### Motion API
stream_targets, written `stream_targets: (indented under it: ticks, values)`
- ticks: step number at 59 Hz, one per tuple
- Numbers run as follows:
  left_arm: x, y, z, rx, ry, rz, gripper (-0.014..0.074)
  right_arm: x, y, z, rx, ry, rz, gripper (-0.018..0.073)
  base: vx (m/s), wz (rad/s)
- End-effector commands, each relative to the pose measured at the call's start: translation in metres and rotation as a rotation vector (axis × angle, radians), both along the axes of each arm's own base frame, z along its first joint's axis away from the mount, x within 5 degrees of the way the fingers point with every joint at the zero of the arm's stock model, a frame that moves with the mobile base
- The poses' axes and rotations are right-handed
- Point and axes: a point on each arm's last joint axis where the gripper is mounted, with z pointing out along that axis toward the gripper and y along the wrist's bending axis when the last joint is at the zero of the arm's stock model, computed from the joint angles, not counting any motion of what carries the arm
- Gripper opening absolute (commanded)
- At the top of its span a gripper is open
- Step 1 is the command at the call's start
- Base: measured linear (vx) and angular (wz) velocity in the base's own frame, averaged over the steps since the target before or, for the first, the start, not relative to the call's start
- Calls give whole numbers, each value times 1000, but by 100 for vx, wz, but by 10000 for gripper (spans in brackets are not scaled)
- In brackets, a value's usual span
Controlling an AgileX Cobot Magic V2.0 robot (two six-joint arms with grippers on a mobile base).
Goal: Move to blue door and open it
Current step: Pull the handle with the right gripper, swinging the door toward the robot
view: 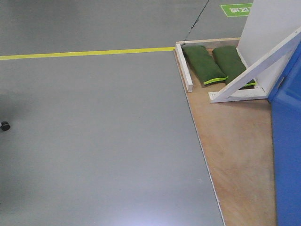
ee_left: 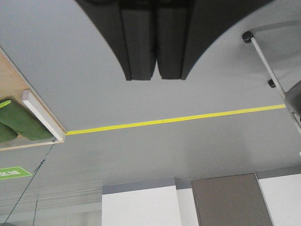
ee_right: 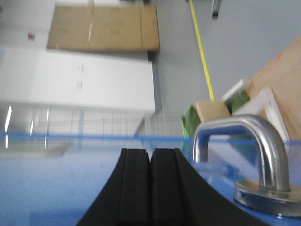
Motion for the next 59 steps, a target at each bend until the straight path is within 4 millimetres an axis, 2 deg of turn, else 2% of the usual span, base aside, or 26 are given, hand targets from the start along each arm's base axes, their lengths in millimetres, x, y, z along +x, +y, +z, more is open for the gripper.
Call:
stream_targets:
  ticks: [1, 22, 31, 43, 50, 59]
  values:
    - [1, -1, 7, -6, -97, -9, 70, 46, 61, 16, 42, -22, 526, 2, -1, -11]
    - [1, -1, 7, -6, -95, -8, 70, 100, 105, 24, 34, -53, 762, 2, -2, -21]
    - [1, -1, 7, -6, -95, -8, 70, 116, 122, 38, 1, -91, 840, 2, -3, -32]
    - [1, -1, 7, -6, -95, -8, 70, 130, 151, 58, 61, -300, 986, 2, -1, -14]
    - [1, -1, 7, -6, -95, -8, 70, 138, 171, 63, 94, -361, 1089, 2, 0, -1]
    - [1, -1, 7, -6, -95, -8, 70, 154, 199, 63, 112, -359, 1165, 2, 0, 0]
